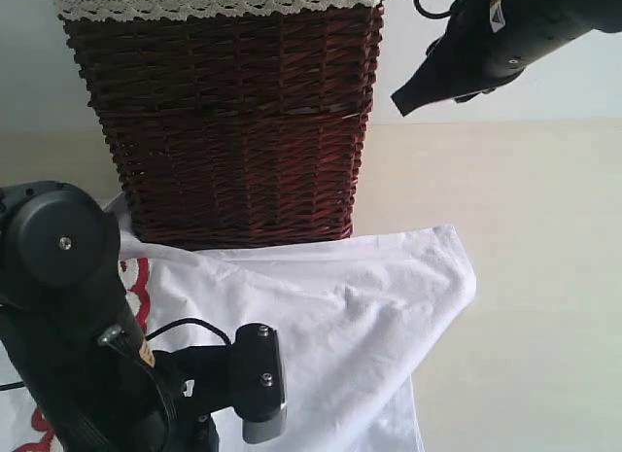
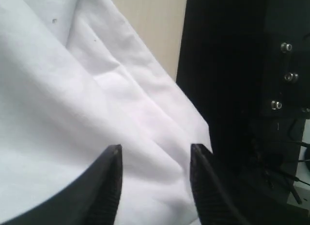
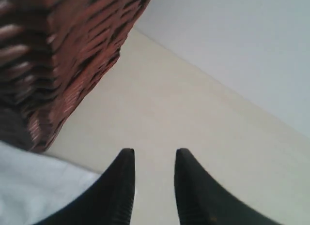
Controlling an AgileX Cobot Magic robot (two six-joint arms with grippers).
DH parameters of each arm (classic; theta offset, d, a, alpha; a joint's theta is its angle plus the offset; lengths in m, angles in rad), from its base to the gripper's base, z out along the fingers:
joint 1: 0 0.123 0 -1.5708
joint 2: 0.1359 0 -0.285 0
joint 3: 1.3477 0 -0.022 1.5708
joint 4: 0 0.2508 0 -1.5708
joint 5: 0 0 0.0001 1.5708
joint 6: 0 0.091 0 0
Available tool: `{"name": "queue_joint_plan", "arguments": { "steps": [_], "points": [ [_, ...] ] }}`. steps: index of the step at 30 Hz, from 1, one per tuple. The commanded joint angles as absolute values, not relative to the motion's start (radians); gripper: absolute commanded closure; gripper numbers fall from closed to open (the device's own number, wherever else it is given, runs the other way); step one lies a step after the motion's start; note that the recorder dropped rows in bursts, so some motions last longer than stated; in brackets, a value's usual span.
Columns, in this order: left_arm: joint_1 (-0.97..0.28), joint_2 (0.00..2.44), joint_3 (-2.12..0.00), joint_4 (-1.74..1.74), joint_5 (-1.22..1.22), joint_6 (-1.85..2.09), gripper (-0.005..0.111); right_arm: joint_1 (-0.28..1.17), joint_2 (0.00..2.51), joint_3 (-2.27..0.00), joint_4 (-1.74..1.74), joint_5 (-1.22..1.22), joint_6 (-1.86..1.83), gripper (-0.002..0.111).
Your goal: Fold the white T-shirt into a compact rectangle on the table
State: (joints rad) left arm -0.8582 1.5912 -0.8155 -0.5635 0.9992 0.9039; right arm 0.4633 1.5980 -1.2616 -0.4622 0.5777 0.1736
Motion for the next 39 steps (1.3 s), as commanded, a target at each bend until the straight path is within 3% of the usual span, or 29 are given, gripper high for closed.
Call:
{"name": "queue_joint_plan", "arguments": {
  "steps": [1,7,16,23,29,32,37,39],
  "points": [
    [-0.862,1.576,-0.816,-0.557,0.991,0.891,0.057,0.458,1.590,-1.296,-0.161,0.802,-0.088,0.088],
    [-0.862,1.524,-0.848,-0.565,1.019,0.853,0.057,0.458,1.661,-1.260,0.000,0.961,-0.231,0.108],
    [-0.913,1.536,-0.772,-0.878,0.932,1.087,0.057,0.460,1.882,-1.194,0.097,0.679,-0.269,0.108],
    [-1.012,1.614,-0.764,-0.839,0.749,1.035,0.057,0.460,2.008,-1.194,0.095,0.410,-0.265,0.108],
    [-1.018,1.704,-0.770,-0.793,0.594,0.957,0.058,0.460,2.049,-1.194,0.053,0.372,-0.267,0.108],
    [-1.040,1.738,-0.774,-0.790,0.594,0.957,0.069,0.460,2.049,-1.194,0.000,0.366,-0.263,0.108],
    [-1.057,1.741,-0.774,-0.775,0.541,0.977,0.106,0.460,2.049,-1.194,0.000,0.341,-0.260,0.108],
    [-1.057,1.741,-0.779,-0.773,0.566,0.988,0.106,0.458,2.049,-1.194,0.000,0.342,-0.260,0.108]
  ]
}}
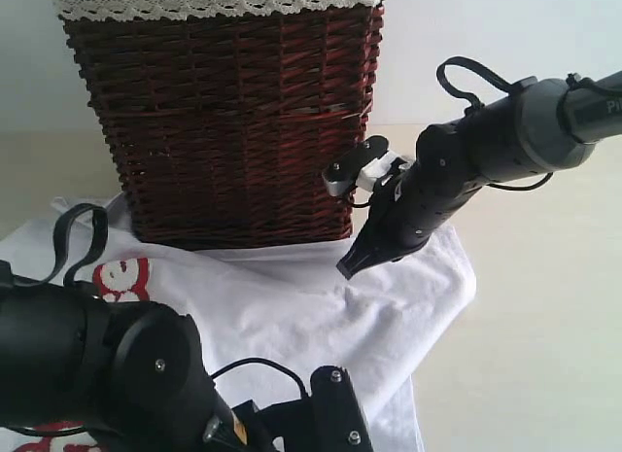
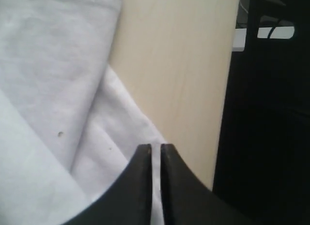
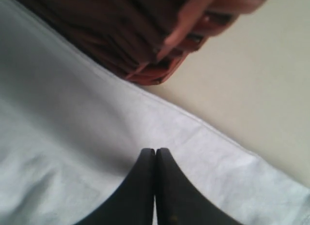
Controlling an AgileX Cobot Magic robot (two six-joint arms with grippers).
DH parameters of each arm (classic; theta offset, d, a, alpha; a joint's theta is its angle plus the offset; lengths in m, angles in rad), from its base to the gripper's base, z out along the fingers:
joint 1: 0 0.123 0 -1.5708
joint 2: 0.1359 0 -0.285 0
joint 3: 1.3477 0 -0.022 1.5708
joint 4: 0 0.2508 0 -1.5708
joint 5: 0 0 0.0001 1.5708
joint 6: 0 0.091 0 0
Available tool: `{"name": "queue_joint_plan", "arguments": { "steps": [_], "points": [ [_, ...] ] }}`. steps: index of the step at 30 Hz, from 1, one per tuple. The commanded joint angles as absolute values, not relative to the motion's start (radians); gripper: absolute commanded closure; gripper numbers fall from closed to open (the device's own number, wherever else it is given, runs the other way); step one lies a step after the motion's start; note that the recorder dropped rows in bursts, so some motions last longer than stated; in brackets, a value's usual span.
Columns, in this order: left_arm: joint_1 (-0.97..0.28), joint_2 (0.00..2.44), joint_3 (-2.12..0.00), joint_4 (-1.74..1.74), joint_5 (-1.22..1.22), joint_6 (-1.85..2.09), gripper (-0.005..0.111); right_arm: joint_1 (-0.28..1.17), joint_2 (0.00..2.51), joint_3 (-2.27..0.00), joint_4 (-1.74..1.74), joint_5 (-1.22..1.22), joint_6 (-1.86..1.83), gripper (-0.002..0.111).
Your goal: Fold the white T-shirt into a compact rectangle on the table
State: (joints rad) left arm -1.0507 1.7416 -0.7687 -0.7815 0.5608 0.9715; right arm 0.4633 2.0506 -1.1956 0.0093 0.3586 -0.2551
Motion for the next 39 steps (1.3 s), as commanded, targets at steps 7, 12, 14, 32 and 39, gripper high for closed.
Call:
{"name": "queue_joint_plan", "arguments": {
  "steps": [7,12,14,32,39],
  "points": [
    [-1.140,1.746,-0.783,-0.775,0.542,0.992,0.107,0.458,2.049,-1.194,0.000,0.333,-0.260,0.108],
    [-1.143,1.806,-0.783,-0.736,0.489,0.954,0.107,0.458,2.049,-1.194,0.000,0.347,-0.260,0.108],
    [-1.133,1.835,-0.783,-0.663,0.489,0.878,0.107,0.458,2.049,-1.194,0.000,0.347,-0.260,0.108],
    [-1.223,1.848,-0.783,-0.712,0.809,1.018,0.107,0.451,2.049,-1.194,-0.047,0.335,-0.260,0.108],
    [-1.236,1.846,-0.783,-0.714,0.779,1.018,0.107,0.437,2.049,-1.194,-0.083,0.335,-0.235,0.108]
  ]
}}
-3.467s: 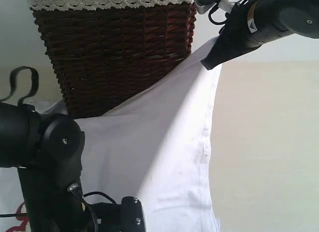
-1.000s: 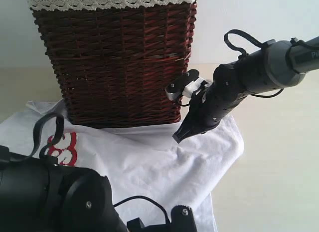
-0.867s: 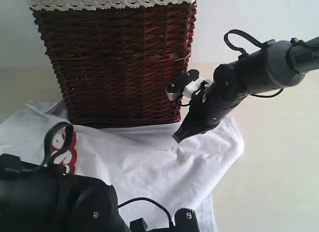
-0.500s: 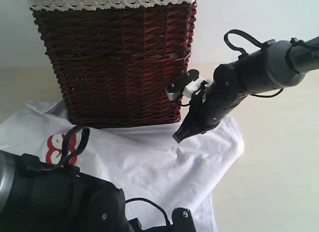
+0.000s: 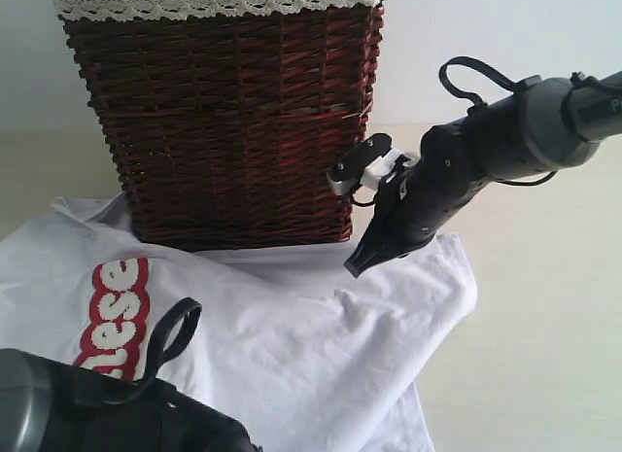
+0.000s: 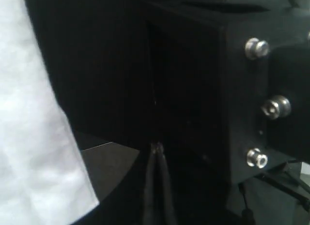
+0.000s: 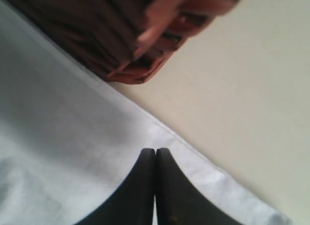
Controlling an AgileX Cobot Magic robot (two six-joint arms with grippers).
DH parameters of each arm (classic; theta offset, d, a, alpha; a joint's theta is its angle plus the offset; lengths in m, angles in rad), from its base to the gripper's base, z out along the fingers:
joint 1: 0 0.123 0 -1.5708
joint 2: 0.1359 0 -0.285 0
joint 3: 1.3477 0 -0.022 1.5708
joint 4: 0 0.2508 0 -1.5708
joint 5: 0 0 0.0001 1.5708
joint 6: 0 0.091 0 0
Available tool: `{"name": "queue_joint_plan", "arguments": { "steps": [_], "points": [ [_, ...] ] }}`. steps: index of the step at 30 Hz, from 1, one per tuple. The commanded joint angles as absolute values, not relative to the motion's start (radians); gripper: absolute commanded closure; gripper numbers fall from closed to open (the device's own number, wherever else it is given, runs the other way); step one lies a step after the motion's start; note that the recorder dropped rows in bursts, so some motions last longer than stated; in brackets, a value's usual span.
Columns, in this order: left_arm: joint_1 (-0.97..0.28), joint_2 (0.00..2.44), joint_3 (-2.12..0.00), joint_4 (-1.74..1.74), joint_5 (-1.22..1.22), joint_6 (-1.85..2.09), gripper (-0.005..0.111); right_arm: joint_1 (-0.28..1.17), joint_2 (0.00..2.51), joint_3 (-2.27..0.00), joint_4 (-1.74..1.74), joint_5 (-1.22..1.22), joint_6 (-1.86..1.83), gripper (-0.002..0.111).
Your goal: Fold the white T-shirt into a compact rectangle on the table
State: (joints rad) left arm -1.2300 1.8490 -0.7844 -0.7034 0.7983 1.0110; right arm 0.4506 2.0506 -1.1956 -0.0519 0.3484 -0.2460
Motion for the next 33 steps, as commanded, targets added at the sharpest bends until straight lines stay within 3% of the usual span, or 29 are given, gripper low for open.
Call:
{"name": "queue_joint_plan", "arguments": {
  "steps": [1,8,13,20,26,33],
  "points": [
    [-1.236,1.841,-0.783,-0.714,0.779,1.018,0.107,0.435,2.049,-1.194,-0.086,0.335,-0.231,0.108],
    [-1.236,1.707,-0.783,-0.755,0.762,1.066,0.107,0.408,2.023,-1.248,-0.106,0.360,-0.173,0.108],
    [-1.189,1.582,-0.783,-0.744,0.603,1.028,0.107,0.408,1.916,-1.262,-0.106,0.376,-0.173,0.108],
    [-0.963,1.554,-0.783,-0.780,0.168,0.887,0.107,0.408,1.749,-1.260,-0.050,0.604,-0.173,0.108],
    [-0.800,1.661,-0.822,-0.808,0.148,0.900,0.107,0.408,1.602,-1.098,0.014,0.666,-0.166,0.108],
    [-0.799,1.821,-0.965,-0.859,0.266,1.041,0.107,0.497,1.402,-0.810,0.280,0.657,-0.263,0.108]
  ]
}}
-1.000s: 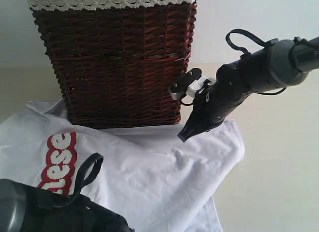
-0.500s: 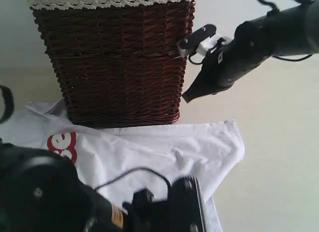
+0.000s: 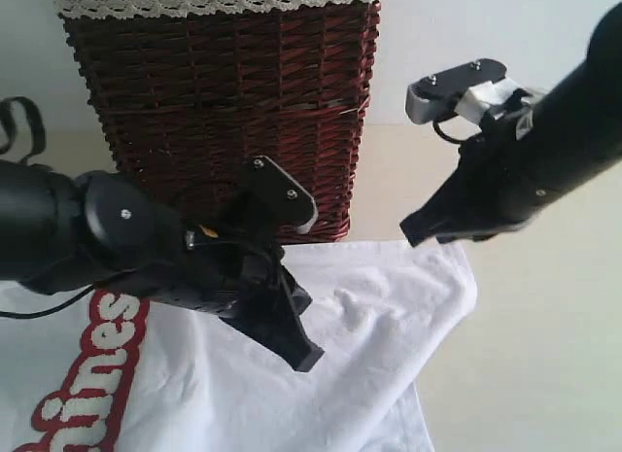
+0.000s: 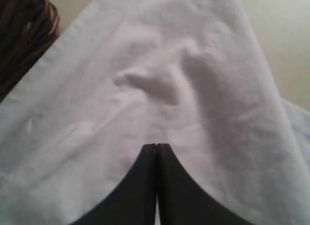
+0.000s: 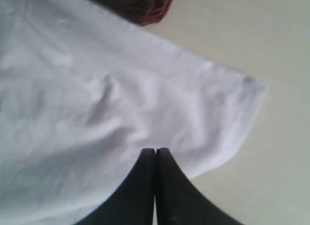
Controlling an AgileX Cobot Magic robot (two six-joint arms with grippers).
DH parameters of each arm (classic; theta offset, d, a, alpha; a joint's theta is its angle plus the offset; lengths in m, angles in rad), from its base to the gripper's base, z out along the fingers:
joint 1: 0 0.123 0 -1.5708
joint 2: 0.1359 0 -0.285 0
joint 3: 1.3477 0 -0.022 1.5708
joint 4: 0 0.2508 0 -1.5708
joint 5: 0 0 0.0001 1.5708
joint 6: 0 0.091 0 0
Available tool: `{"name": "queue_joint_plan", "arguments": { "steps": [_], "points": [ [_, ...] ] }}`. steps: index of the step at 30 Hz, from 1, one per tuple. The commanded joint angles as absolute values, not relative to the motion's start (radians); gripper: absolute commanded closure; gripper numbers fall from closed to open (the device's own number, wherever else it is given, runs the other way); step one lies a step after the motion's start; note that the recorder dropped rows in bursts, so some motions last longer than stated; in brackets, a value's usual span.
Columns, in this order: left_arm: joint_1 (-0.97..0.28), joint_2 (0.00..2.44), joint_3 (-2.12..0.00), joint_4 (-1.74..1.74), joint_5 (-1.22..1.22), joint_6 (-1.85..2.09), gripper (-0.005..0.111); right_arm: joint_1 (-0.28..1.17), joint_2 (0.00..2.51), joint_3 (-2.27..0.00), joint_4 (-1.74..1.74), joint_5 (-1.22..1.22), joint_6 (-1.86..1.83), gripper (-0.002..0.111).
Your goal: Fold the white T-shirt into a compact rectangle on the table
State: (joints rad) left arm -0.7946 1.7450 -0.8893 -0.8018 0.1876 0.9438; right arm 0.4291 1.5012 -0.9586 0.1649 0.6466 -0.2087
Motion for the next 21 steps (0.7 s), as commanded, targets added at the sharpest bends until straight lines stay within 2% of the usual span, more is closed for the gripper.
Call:
{"name": "queue_joint_plan", "arguments": {
  "steps": [1,6,12,21],
  "points": [
    [-0.799,1.838,-0.981,-0.887,0.274,1.076,0.107,0.525,1.392,-0.780,0.290,0.662,-0.263,0.108],
    [-0.799,1.900,-1.022,-0.952,0.278,1.142,0.107,0.666,1.388,-0.636,0.318,0.649,-0.260,0.108],
    [-0.787,1.913,-1.029,-0.955,0.224,1.145,0.107,0.808,1.423,-0.575,0.324,0.558,-0.230,0.108],
    [-0.694,1.913,-1.033,-0.955,0.273,1.145,0.107,0.873,1.620,-0.575,0.332,0.453,-0.212,0.108]
  ]
}}
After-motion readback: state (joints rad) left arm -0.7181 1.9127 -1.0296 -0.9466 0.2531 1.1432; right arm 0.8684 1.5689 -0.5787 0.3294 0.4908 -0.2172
